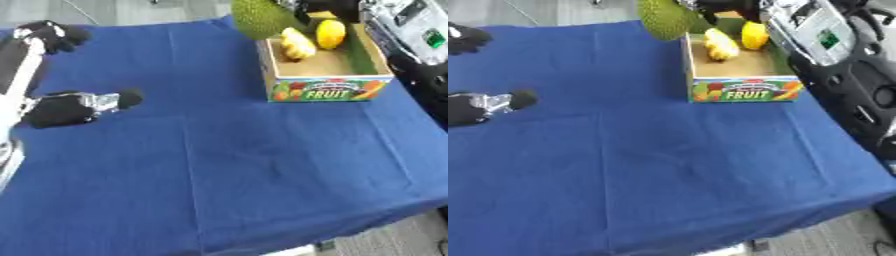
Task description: Pick up the objects with one hand, pass them to the other hand, and then place them into the box on the other side of the table.
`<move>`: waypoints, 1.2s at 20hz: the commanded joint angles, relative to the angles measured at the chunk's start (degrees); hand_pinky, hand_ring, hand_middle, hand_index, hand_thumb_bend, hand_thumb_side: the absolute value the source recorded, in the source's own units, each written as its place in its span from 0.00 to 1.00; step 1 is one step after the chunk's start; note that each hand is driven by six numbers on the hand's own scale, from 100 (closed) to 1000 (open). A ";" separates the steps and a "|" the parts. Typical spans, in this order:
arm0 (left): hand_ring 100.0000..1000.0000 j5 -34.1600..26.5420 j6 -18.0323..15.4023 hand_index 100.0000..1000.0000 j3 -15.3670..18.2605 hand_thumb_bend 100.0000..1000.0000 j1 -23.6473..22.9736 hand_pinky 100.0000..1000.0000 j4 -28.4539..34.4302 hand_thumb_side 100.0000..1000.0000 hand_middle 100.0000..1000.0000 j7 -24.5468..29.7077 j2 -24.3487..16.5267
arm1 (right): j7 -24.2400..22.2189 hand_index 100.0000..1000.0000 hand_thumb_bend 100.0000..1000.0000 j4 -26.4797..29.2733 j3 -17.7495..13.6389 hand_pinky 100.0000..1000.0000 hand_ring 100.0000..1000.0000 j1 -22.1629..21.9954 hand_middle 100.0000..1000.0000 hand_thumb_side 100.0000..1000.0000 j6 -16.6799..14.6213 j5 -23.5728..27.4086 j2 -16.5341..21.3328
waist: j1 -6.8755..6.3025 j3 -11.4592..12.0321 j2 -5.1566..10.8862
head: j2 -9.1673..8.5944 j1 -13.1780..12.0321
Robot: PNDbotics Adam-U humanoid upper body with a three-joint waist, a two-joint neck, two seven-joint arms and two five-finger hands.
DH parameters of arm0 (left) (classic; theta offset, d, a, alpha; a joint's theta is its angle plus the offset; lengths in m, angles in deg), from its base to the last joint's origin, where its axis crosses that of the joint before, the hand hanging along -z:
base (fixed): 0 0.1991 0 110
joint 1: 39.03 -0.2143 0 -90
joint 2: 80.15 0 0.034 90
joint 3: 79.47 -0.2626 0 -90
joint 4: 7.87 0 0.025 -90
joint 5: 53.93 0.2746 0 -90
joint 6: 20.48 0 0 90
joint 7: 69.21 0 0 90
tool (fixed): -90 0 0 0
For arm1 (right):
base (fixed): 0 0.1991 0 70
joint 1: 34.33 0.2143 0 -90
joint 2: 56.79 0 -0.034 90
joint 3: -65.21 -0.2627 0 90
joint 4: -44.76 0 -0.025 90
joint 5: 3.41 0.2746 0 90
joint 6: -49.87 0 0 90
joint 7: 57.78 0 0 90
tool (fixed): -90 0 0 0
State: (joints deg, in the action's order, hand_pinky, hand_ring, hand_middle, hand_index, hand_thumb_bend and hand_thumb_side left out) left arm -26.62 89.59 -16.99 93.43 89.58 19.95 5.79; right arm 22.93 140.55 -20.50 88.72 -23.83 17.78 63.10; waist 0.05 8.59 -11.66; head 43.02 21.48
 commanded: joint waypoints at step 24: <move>0.69 -2.94 2.61 0.75 2.58 0.89 1.08 0.76 5.96 0.64 0.64 -0.50 -5.86 | 22.01 0.34 0.00 -28.08 -9.80 0.07 0.36 -3.20 0.20 0.14 -7.81 -3.62 9.63 | -1.75 0.61 0.41 | -2.70 0.75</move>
State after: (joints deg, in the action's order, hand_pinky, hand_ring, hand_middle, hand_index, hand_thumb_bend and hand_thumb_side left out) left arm -29.41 92.15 -15.37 93.45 94.55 19.78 1.47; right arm 44.37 113.17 -29.84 84.46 -31.11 14.58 69.16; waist -0.99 9.24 -11.73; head 41.13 22.05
